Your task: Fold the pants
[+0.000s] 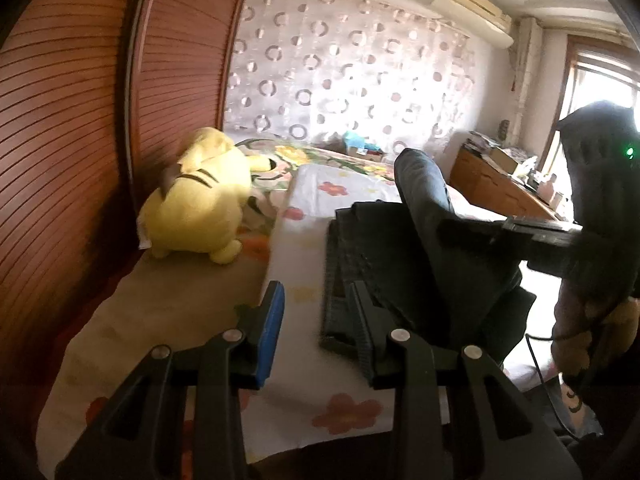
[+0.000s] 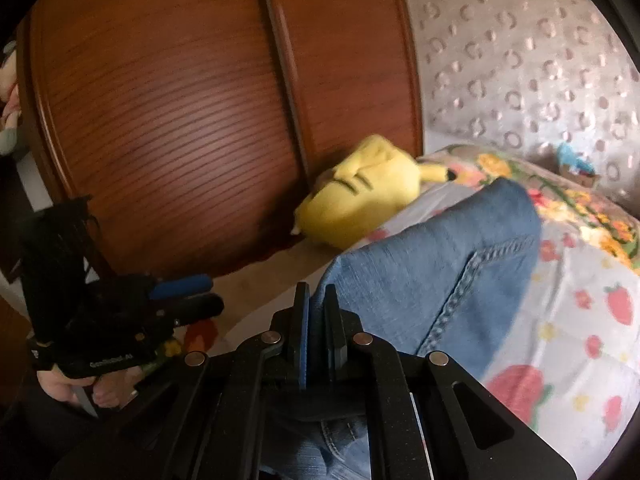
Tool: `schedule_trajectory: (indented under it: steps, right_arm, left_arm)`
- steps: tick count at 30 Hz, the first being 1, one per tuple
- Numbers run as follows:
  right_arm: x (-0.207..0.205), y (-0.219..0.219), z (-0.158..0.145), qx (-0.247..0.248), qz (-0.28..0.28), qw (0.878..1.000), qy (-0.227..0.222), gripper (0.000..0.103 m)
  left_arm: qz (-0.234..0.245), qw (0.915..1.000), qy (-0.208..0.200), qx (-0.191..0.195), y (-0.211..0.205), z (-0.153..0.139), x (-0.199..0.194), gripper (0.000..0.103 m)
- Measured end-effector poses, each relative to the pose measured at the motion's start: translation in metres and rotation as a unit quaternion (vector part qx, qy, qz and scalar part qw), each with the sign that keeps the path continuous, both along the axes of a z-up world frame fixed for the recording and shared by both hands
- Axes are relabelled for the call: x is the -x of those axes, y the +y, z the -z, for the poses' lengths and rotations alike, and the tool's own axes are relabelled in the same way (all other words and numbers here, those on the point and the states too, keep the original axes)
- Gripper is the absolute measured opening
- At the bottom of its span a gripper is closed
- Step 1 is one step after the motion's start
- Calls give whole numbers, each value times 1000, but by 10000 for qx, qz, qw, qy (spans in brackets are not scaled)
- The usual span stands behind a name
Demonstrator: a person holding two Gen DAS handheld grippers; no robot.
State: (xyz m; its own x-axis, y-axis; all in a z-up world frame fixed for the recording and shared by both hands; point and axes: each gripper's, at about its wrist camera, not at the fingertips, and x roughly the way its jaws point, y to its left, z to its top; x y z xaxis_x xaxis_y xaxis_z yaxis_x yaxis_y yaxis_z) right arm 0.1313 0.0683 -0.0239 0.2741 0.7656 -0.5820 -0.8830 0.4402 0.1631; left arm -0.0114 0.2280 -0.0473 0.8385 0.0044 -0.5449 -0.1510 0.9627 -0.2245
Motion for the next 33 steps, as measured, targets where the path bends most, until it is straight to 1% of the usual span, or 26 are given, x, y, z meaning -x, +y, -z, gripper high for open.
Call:
schedule_trajectory:
  steps: [4, 7, 9, 10, 11, 12, 13, 15, 16, 18, 20, 22, 24, 27, 30, 33]
  right_arm:
    - [0, 27, 29, 215, -207, 9991, 298, 4]
    - [-4, 36, 53, 354, -308, 9974, 543, 4]
    - [-7, 37, 60, 410, -269, 9969, 614, 5]
    - [-10, 34, 60, 377, -250, 9967, 674, 9]
    - [-11, 31, 56, 307, -264, 9965, 733, 20]
    - [-14, 28, 51, 211, -271, 9964, 775, 28]
    - [-17, 18, 42, 41, -227, 9968, 769, 38]
    - [-21, 4, 27, -221, -153, 9972, 691, 39]
    - [-25, -6, 18, -289, -18, 9979, 585, 40]
    - [-32, -19, 7, -279, 187, 9986, 400, 40]
    - [-41, -27, 3, -184, 385, 9989, 169, 43]
    - [-55, -34, 5, -15, 643, 9979, -15, 45]
    - [-67, -39, 8, 110, 808, 9966, -67, 50]
    - [-87, -40, 15, 284, 972, 9948, -82, 51]
    - [-107, -39, 22, 444, 1118, 9927, -111, 52]
    - [-128, -36, 32, 510, 1266, 9906, 12, 57]
  left_arm:
    - [-84, 10000, -1, 15, 6, 4, 3, 32]
    - [-68, 10000, -4, 12, 7, 6, 3, 32]
    - [-34, 10000, -25, 3, 5, 3, 2, 32]
    - [-5, 10000, -38, -6, 3, 1, 0, 32]
    - [39, 10000, -57, -38, 0, -2, -1, 32]
    - [75, 9999, -78, -64, -3, -4, -2, 32]
    - [126, 9998, -105, -84, -7, -7, -4, 32]
    - [201, 9996, -146, -106, -15, -12, -8, 32]
    - [263, 9994, -177, -103, -19, -14, -10, 32]
    - [382, 9990, -194, -94, -30, -20, -15, 32]
    - [550, 9983, -170, -93, -41, -20, -22, 32]
    - [664, 9977, -63, -120, -49, -15, -32, 32]
    - [720, 9973, 67, -153, -55, -9, -39, 32]
    - [706, 9968, 337, -156, -59, 6, -46, 32]
    - [631, 9965, 520, -183, -60, 18, -47, 32]
    - [570, 9954, 727, -240, -62, 32, -45, 32]
